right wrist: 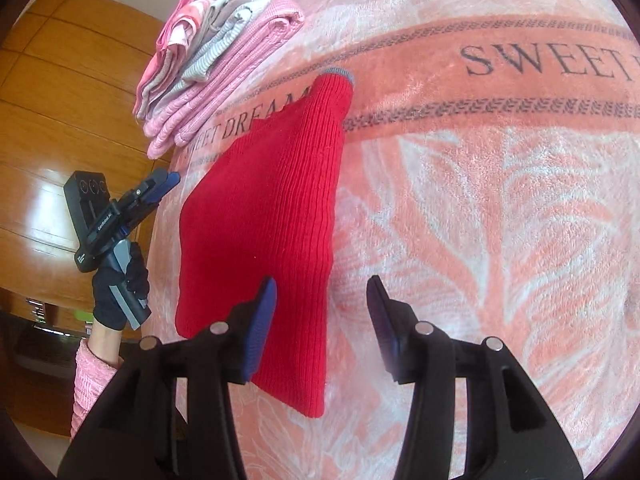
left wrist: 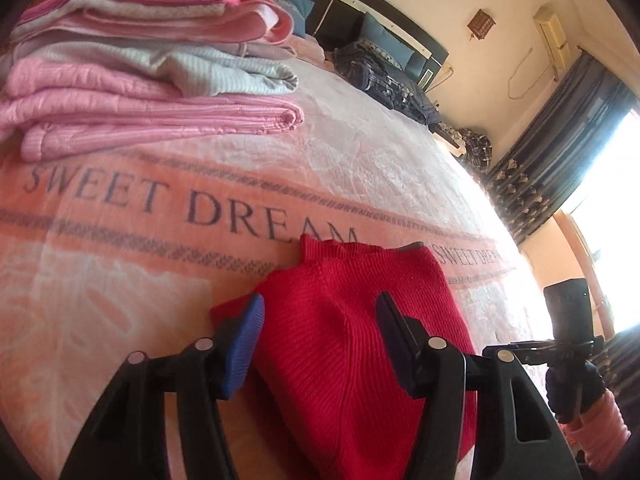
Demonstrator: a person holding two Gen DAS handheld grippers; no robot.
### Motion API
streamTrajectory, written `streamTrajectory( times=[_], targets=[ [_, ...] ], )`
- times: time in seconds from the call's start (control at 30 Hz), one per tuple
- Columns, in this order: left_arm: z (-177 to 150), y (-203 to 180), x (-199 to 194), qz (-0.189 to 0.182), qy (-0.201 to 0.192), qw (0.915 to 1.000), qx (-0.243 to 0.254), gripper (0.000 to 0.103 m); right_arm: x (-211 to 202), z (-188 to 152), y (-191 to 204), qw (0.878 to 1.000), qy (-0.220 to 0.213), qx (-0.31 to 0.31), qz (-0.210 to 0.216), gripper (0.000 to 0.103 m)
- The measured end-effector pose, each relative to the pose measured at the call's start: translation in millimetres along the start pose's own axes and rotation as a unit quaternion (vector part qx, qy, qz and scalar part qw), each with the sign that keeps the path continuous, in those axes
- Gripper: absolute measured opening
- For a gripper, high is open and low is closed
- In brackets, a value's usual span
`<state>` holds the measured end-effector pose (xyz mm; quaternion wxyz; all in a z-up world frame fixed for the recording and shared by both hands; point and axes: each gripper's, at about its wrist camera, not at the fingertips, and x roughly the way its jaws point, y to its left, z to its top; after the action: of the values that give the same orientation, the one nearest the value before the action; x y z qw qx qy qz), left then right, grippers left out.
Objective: Fold small clothes
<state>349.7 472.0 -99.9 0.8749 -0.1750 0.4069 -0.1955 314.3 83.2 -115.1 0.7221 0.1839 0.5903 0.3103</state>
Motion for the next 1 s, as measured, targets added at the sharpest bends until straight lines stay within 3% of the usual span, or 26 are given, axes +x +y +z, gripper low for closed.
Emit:
streamTrajectory(
  times=[0.13, 0.37, 0.43, 0.47, 0.5, 0.57, 0.67, 0.73, 0.77, 0.87, 1.0],
  targets=[
    [13.2, -19.2, 37.9, 0.001, 0.036, 0.9992, 0.018, 0.059, 7.0, 8.7, -2.3, 1.000, 0.000, 0.000, 0.004, 0.047],
    [7.5, -18.9, 77.0, 0.052, 0.075, 0.9955, 0.025, 0.061, 13.7, 16.5, -25.2, 0.999, -0.007, 0.031, 0.020, 0.050],
    [5.0, -24.6, 82.1, 0.057, 0.076, 0.9947, 0.040, 0.049, 15.8, 14.9, -31.0, 0.999, -0.004, 0.040, 0.020, 0.050],
    [3.8, -28.9, 85.3, 0.061, 0.078, 0.9936, 0.054, 0.025, 16.4, 13.8, -33.0, 0.999, -0.002, 0.042, 0.019, 0.050],
    [2.2, -32.2, 90.0, 0.081, 0.087, 0.9905, 0.068, 0.011, 16.8, 12.8, -34.5, 0.999, -0.001, 0.042, 0.018, 0.050],
    [0.7, -32.4, 94.6, 0.112, 0.091, 0.9868, 0.075, 0.006, 16.1, 10.1, -36.4, 0.999, -0.001, 0.044, 0.016, 0.050],
    [0.0, -30.6, 72.4, 0.106, 0.026, 0.9927, 0.050, 0.005, 15.0, 7.8, -35.9, 0.999, 0.001, 0.042, 0.013, 0.050],
    [-1.7, -26.3, 55.0, 0.116, -0.016, 0.9919, 0.049, 0.005, 15.2, 8.0, -34.4, 0.999, 0.000, 0.039, 0.011, 0.050],
    [-1.7, -21.2, 53.0, 0.127, -0.017, 0.9907, 0.044, 0.005, 16.0, 8.7, -33.7, 0.999, -0.001, 0.039, 0.009, 0.050],
    [-2.2, -2.4, 64.4, 0.097, 0.019, 0.9951, -0.002, 0.007, 20.0, 9.4, -30.6, 0.999, 0.001, 0.037, 0.006, 0.051],
    [-4.8, -8.7, 62.8, 0.087, 0.016, 0.9960, 0.013, 0.019, 21.6, 9.4, -26.0, 1.000, 0.001, 0.024, -0.003, 0.052]
  ],
)
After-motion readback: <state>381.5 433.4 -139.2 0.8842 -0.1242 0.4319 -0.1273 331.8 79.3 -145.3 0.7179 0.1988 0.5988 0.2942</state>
